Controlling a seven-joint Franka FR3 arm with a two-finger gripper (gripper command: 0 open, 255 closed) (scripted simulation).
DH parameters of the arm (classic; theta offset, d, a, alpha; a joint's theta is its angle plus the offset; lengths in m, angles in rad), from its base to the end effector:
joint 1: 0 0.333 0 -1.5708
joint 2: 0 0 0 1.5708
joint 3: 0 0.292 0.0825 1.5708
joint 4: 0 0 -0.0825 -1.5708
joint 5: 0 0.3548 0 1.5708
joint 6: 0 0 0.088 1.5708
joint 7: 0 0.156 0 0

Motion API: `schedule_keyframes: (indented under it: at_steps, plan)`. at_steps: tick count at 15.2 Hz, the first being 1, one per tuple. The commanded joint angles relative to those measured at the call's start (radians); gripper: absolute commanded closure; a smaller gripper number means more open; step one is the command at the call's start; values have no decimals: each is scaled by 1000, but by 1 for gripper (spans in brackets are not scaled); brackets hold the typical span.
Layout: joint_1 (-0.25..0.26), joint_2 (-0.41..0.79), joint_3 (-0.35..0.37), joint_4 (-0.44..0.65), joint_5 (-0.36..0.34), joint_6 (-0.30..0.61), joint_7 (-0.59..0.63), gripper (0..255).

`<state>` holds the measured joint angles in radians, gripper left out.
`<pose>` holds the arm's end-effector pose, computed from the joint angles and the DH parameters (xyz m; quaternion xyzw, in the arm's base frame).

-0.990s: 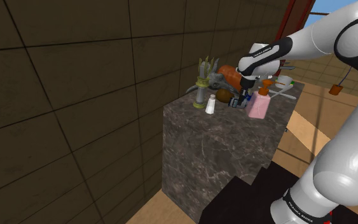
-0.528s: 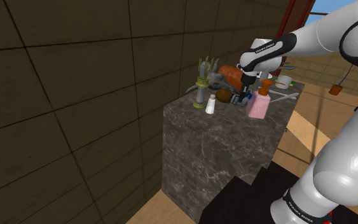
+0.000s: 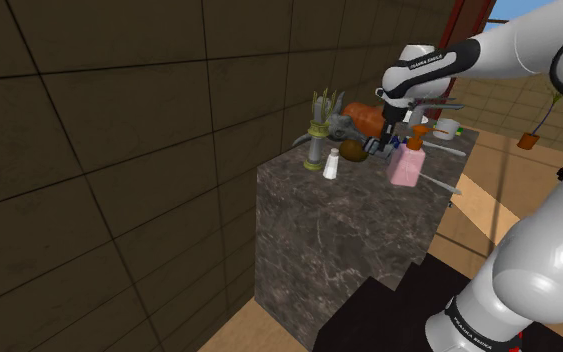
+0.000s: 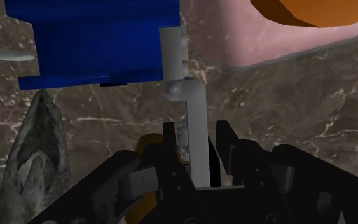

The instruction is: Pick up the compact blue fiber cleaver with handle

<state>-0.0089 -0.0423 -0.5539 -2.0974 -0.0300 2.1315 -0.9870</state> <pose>0.4400 -0.2817 0.3839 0.9754 0.2175 0.0238 0.0259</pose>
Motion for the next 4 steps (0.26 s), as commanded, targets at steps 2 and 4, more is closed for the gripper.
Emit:
schedule_keyframes:
  at_steps: [2,4]
  plan:
    - [0,-13,1,30,-7,-40,4,255]
    - [0,-13,1,31,-7,-42,4,255]
